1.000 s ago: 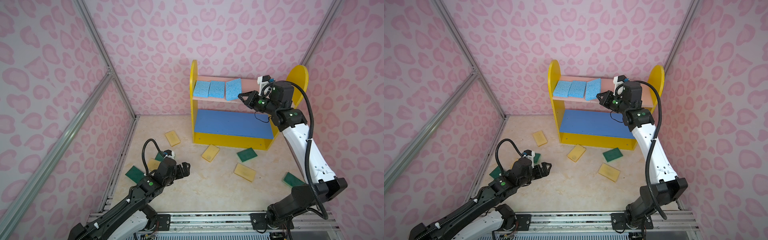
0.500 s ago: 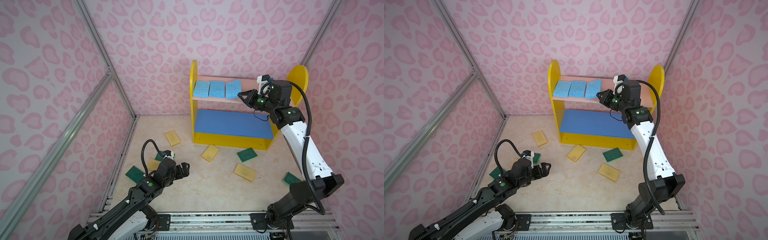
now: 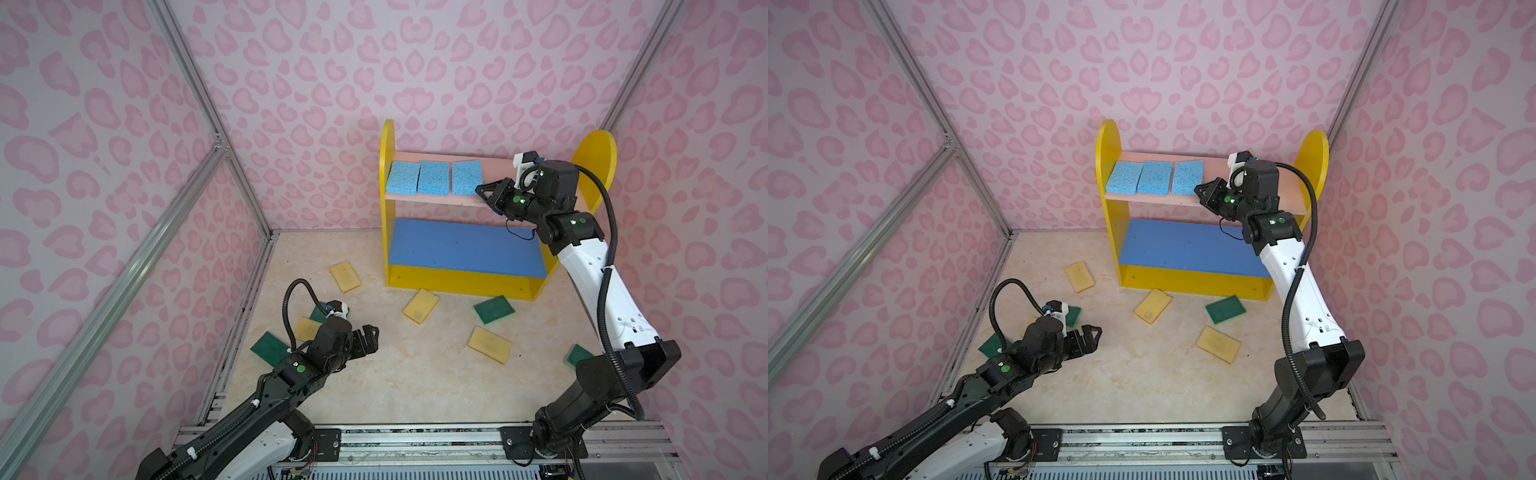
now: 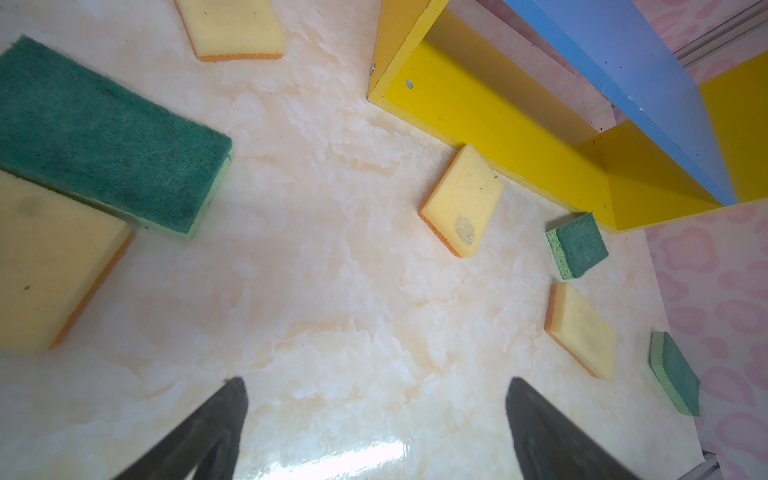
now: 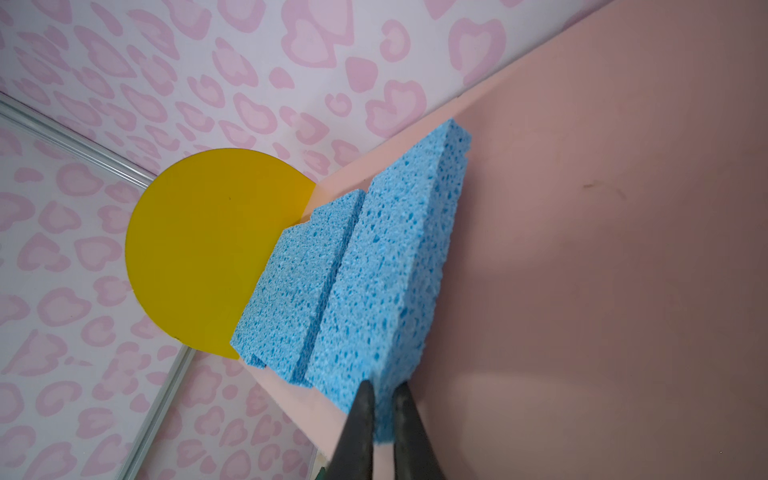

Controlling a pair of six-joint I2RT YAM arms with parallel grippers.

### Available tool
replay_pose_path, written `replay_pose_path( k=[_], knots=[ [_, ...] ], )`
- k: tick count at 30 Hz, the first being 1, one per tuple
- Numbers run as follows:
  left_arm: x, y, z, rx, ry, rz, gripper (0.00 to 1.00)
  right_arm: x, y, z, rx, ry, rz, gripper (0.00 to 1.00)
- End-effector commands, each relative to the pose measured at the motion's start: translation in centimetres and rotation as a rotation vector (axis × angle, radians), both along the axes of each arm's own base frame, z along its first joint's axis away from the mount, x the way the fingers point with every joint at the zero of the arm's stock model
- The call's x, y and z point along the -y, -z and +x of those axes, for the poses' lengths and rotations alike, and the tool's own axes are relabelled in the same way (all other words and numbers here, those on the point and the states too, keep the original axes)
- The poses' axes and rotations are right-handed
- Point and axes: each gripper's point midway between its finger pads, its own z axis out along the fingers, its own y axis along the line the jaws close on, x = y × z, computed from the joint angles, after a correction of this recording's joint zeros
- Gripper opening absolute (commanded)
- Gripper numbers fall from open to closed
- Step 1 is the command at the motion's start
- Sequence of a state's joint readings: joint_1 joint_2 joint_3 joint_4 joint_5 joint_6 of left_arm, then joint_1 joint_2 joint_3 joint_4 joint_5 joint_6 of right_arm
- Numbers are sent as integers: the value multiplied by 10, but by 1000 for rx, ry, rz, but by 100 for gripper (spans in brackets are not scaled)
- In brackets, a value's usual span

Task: Place and organize the cleaning sponges onto the shelf
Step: 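Set the blue sponge beside the other two and open the right gripper, then push the blue sponge against the others with the right gripper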

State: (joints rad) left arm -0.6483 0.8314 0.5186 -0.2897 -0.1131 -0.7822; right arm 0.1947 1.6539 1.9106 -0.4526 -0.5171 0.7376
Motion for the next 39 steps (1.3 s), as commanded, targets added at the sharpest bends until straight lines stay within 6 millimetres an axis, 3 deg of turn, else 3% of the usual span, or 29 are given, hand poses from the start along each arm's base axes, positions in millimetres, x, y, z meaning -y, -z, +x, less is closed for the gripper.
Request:
replay_pose_path(
  k=[1, 5, 9, 12, 18, 23, 30, 39],
  knots=[
    [-2, -3, 2, 20, -9, 5, 98, -10, -6, 2, 33, -39, 0, 12],
    [-1, -3, 3, 19, -8, 4, 98, -18, -2, 2, 26, -56, -22, 18],
    [-1, -5, 3, 22, -4, 2, 98, -17, 1, 3, 19, -53, -36, 48],
    [-2, -5, 3, 24, -7, 2, 98, -13, 0, 0, 25, -35, -56, 63],
    [-1, -6, 3, 25, -4, 0, 98, -7, -1, -8, 28, -16, -91, 81],
    [0, -9, 3, 27, -2, -5, 98, 1, 0, -15, 33, 14, -123, 86],
    [1, -11, 5, 28, -1, -2, 98, 17, 4, -18, 29, 80, -217, 85],
    [0, -10, 5, 27, -3, 4, 98, 17, 9, -5, 19, 84, -264, 63]
  ],
)
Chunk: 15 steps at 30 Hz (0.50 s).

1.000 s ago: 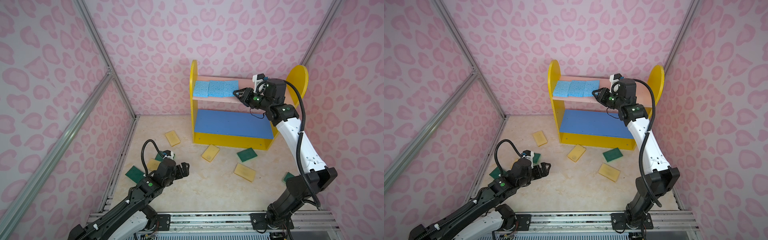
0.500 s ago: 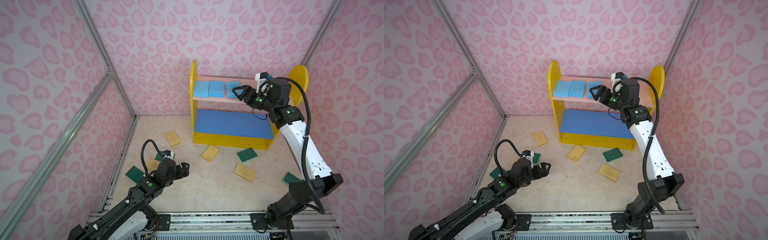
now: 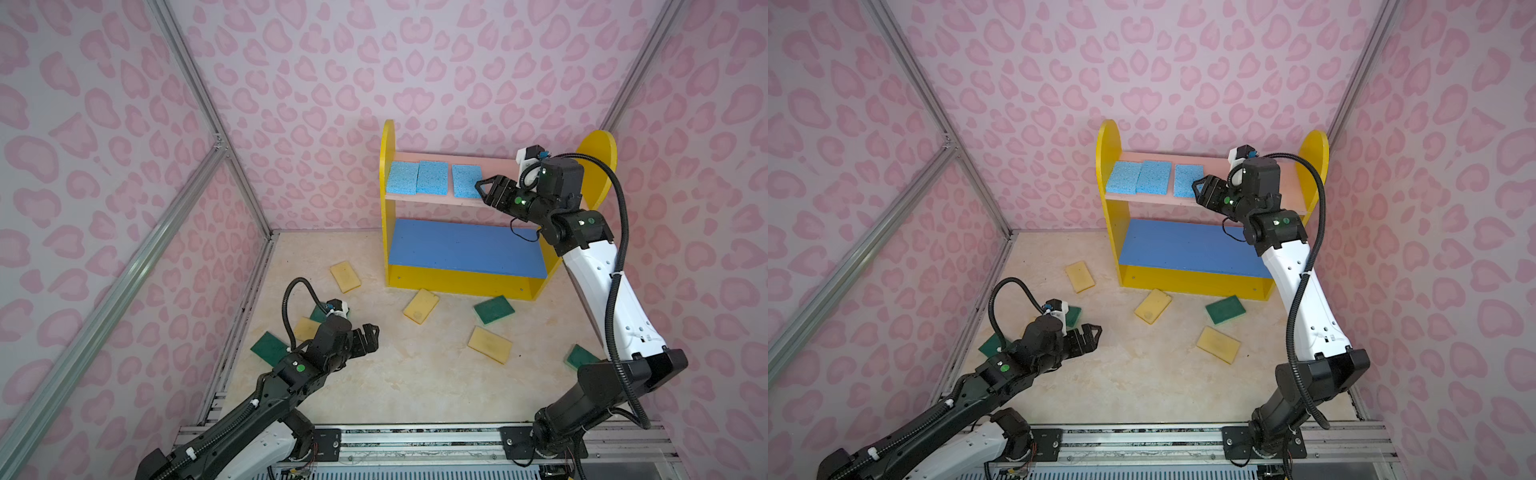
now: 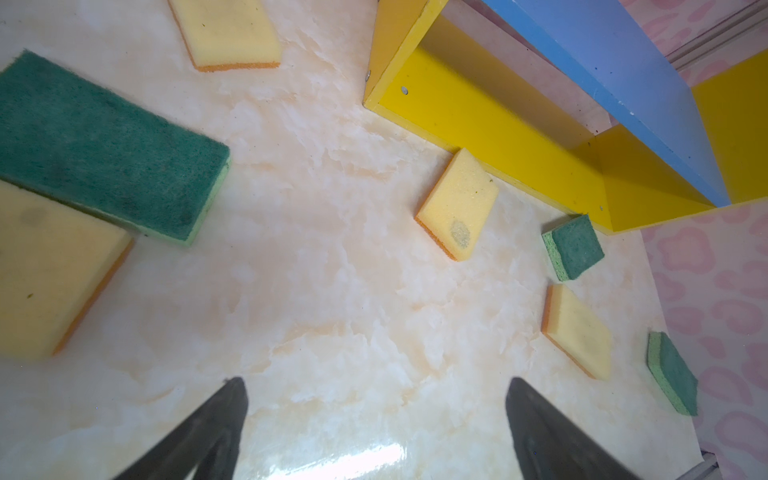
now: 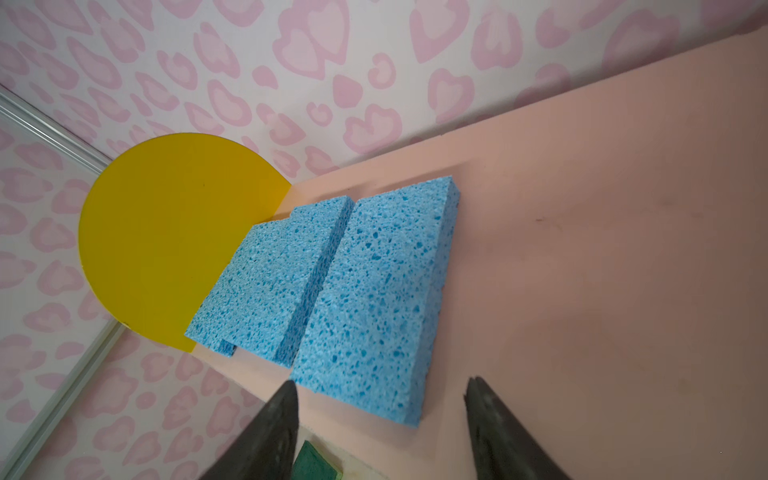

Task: Place and organize the cleaning sponges onto the shelf
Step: 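Push the blue sponge against the others with the right gripper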

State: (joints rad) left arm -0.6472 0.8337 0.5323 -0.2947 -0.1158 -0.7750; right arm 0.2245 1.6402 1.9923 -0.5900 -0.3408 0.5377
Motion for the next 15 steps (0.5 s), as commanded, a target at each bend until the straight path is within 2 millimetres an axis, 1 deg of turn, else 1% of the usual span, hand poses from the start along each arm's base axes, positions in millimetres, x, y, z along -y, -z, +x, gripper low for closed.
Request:
replay_pose_path(
  k=[1, 4, 8, 15],
  knots=[
    [0, -5, 3, 18, -5, 1, 98, -1, 18, 4, -53, 3, -45, 62],
    [-2, -3, 2, 15, -8, 2, 98, -8, 23, 8, -61, -11, -63, 59],
    [-2, -2, 1, 11, -10, 5, 98, -18, 29, 13, -75, -32, -77, 58],
    [-4, 1, 0, 9, -12, 10, 98, -25, 30, 22, -74, -39, -62, 58]
  ],
)
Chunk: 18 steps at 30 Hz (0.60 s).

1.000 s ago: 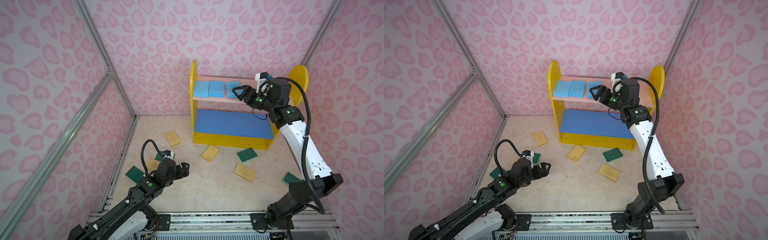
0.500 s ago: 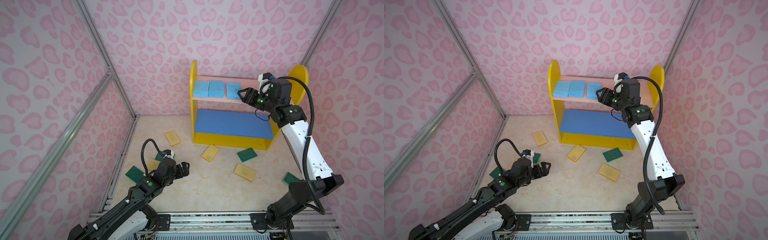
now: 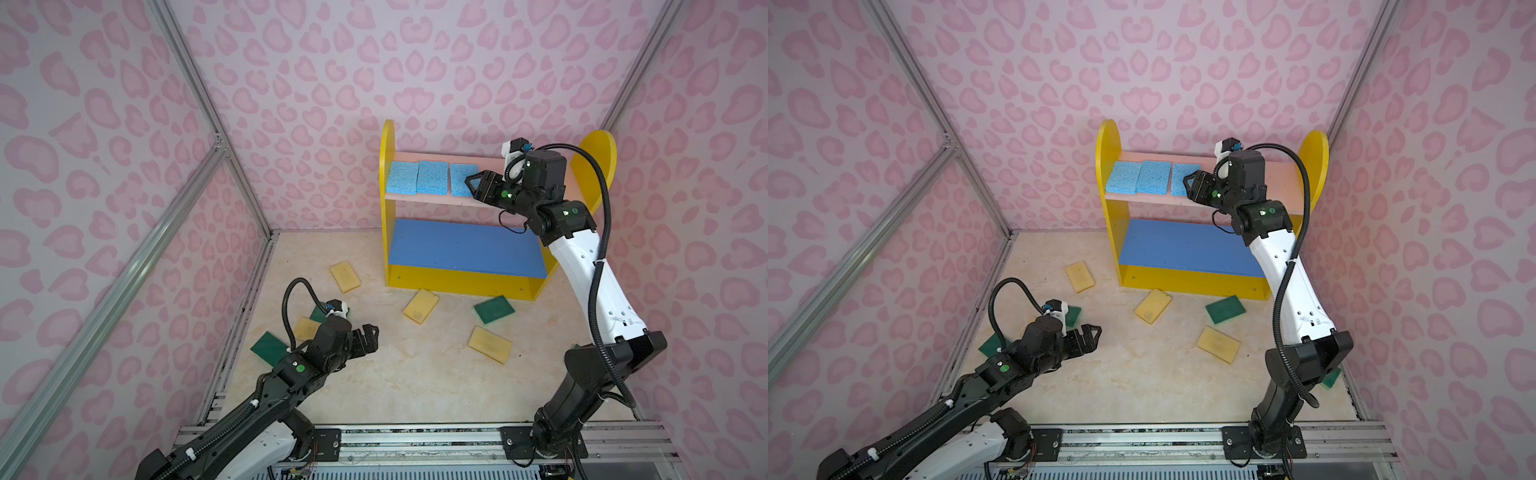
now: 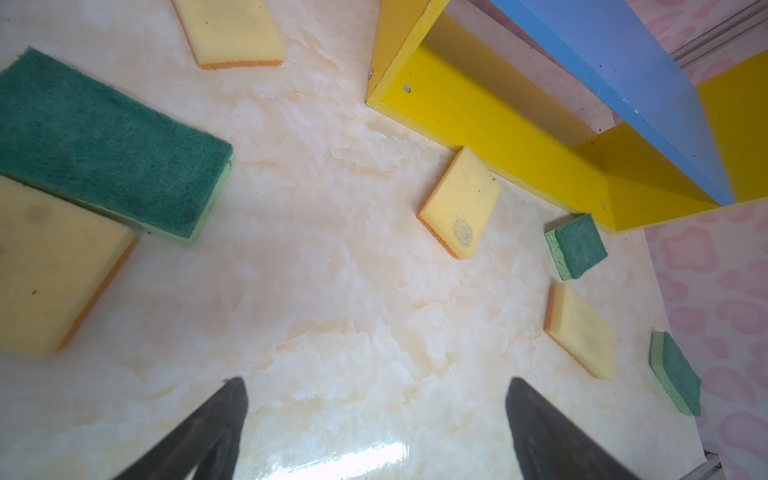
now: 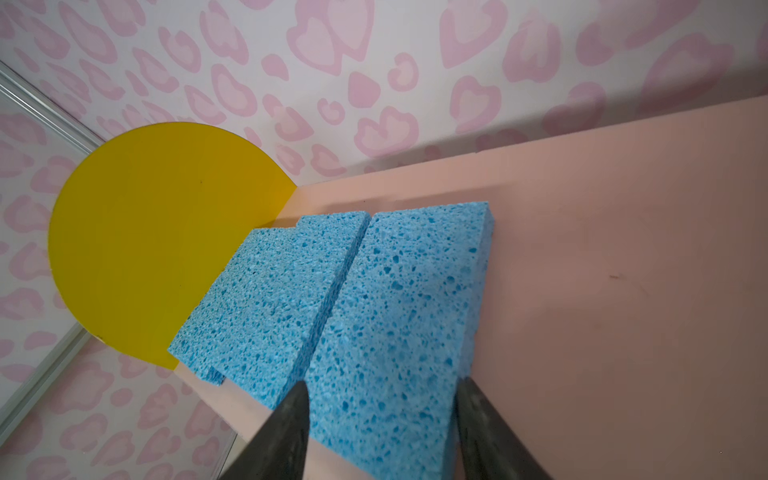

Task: Place and organize the cleaning sponges onto the shelf
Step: 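Push the blue sponge against the others with the right gripper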

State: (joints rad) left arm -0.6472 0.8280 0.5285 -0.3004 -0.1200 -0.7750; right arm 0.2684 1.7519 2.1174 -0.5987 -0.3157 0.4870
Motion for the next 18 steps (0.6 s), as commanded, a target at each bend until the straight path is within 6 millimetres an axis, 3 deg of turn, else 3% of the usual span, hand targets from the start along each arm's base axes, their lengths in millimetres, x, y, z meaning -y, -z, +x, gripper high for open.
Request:
replay_pose_path(
  k=[1, 11, 18],
  knots=[
    [-3, 0, 0, 11, -9, 6, 98, -2, 30, 2, -102, -2, -10, 58],
    [-5, 2, -1, 10, -4, 17, 98, -8, 18, -1, -79, -35, 35, 62],
    [0, 0, 0, 11, 14, 12, 98, 7, -22, -28, 15, -19, 58, 68]
  ],
)
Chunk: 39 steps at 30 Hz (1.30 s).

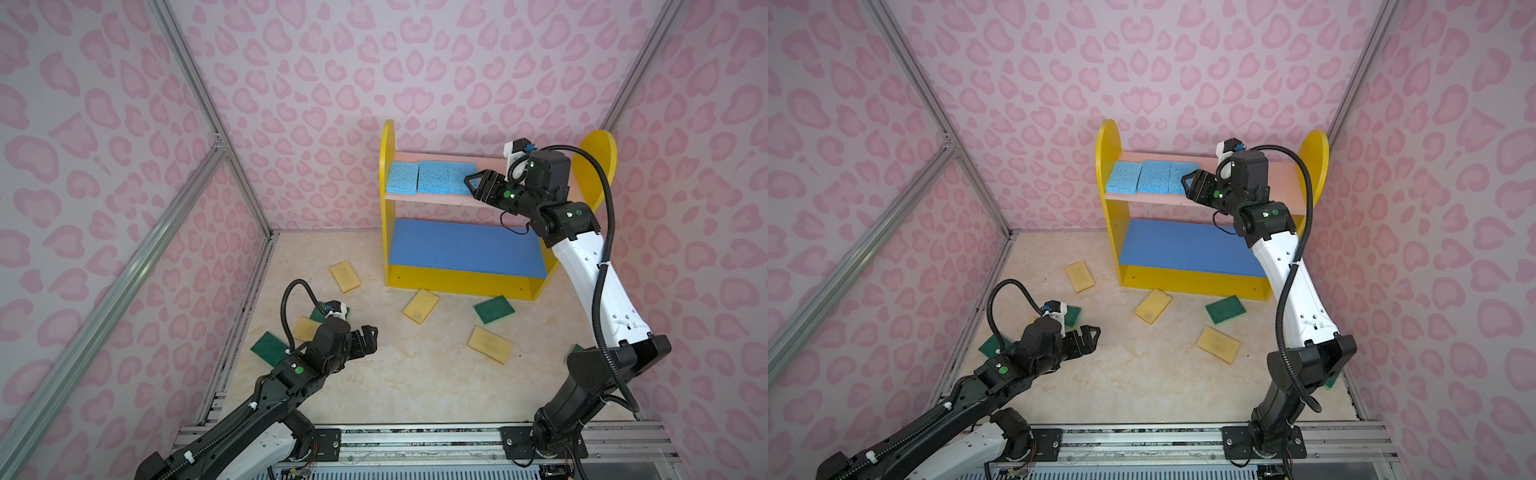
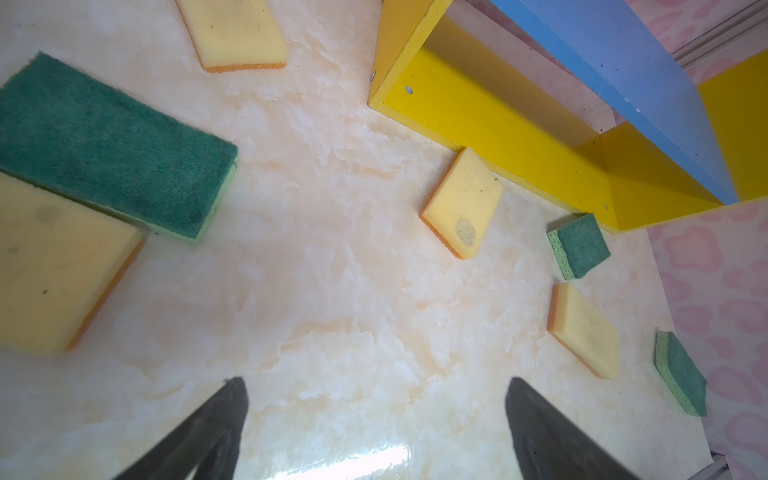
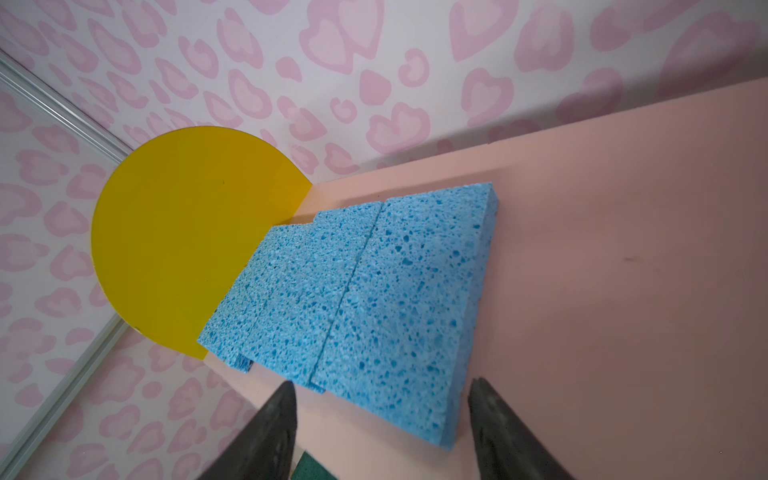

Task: Place and organize the cleaning sponges onto the shelf
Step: 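Push the blue sponge against the others with the right gripper, then withdraw the right gripper while the left gripper grasps a yellow sponge near the shelf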

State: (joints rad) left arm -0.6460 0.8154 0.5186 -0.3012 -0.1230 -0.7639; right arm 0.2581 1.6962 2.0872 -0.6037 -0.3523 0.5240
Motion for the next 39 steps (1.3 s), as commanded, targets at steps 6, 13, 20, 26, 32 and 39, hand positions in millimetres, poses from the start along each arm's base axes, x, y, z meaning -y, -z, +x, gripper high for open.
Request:
replay_pose_path(
  k=[6, 13, 20, 26, 32, 39],
  knots=[
    [23, -4, 10, -5, 99, 8, 84, 13, -38, -50, 90, -21, 27, 68],
    [53, 2, 30, -39, 191, 27, 72, 19, -14, -108, 106, -67, 63, 65],
    [75, 28, 53, -75, 202, 35, 71, 29, 66, -162, 21, -76, 98, 66],
    [94, 45, 75, -100, 203, 45, 68, 38, 144, -187, -84, -41, 117, 65],
    [113, 62, 95, -124, 216, 78, 63, 41, 194, -203, -161, -42, 109, 65],
    [129, 87, 116, -162, 222, 115, 54, 52, 215, -212, -192, -21, 108, 66]
  ],
)
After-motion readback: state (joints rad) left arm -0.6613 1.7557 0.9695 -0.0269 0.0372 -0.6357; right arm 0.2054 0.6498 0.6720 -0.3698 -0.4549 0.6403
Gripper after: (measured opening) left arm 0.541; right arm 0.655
